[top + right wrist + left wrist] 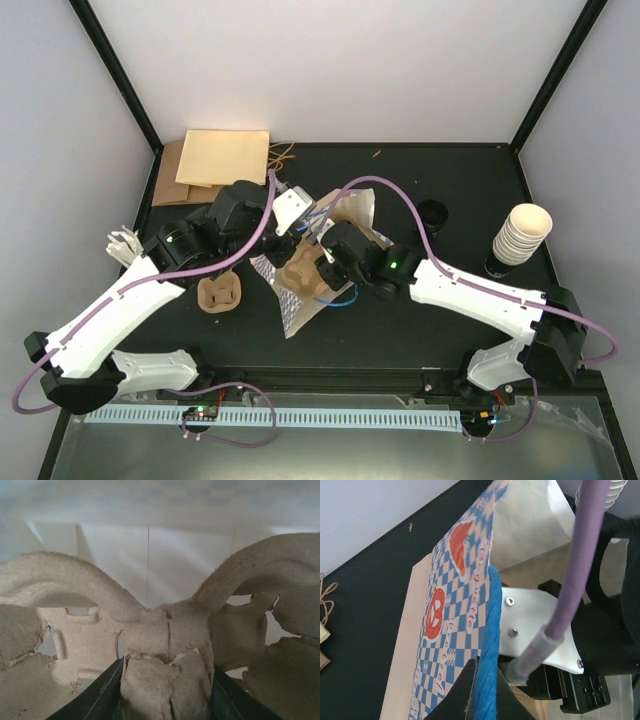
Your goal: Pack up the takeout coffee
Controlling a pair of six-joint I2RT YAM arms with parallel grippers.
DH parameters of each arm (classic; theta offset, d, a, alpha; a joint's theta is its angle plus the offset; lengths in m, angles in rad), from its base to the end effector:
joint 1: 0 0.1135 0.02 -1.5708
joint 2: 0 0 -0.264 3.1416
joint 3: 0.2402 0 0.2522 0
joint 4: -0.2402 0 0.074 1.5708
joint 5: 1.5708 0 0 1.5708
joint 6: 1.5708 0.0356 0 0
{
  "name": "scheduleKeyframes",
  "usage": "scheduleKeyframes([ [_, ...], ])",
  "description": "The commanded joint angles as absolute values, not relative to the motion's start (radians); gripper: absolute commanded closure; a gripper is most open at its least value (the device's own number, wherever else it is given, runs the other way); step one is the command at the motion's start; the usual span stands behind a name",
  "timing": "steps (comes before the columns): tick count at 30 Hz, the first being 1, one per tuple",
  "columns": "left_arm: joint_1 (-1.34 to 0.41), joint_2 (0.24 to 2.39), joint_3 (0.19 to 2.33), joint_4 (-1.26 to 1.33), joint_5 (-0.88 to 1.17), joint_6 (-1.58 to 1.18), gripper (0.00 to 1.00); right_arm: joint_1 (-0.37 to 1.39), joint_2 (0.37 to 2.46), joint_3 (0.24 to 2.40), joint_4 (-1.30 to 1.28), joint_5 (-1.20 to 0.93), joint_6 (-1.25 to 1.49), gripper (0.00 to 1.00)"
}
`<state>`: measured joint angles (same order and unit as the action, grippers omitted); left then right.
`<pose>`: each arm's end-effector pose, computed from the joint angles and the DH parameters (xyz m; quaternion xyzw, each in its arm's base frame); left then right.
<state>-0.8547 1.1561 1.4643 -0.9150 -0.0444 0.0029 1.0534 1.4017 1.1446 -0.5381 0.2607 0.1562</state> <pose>0.1449 -0.1641 0.4241 0.3590 0.8099 -0.1736 0.4302 0.1582 0.2593 0.2921 -0.3538 0.8484 0.1142 0.3769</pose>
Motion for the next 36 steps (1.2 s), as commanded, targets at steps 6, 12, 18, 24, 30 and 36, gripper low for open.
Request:
scheduleKeyframes([
  [6,-0.877,1.142,1.424,-0.868,-0.067,0.009,0.98,0.999,1.416,1.23,-0.637,0.107,0.242,0.62],
  [12,-0.884,1.148,1.406,-0.853,-0.072,0.008,0.98,0.979,1.415,1.268,-0.671,0.023,0.267,0.63],
  [18,-0.903,1.15,1.405,-0.819,-0.074,-0.011,0.99,0.978,1.454,1.276,-0.649,0.029,0.279,0.66],
  [24,-0.905,1.148,1.423,-0.806,-0.09,-0.055,0.99,0.987,1.506,1.25,-0.652,0.078,0.265,0.66],
  [30,-0.905,1.144,1.415,-0.794,-0.109,-0.065,0.98,0.989,1.472,1.193,-0.635,0.093,0.275,0.66],
  [36,-0.903,1.142,1.411,-0.79,-0.159,-0.103,0.96,0.989,1.428,1.119,-0.587,0.1,0.275,0.66],
])
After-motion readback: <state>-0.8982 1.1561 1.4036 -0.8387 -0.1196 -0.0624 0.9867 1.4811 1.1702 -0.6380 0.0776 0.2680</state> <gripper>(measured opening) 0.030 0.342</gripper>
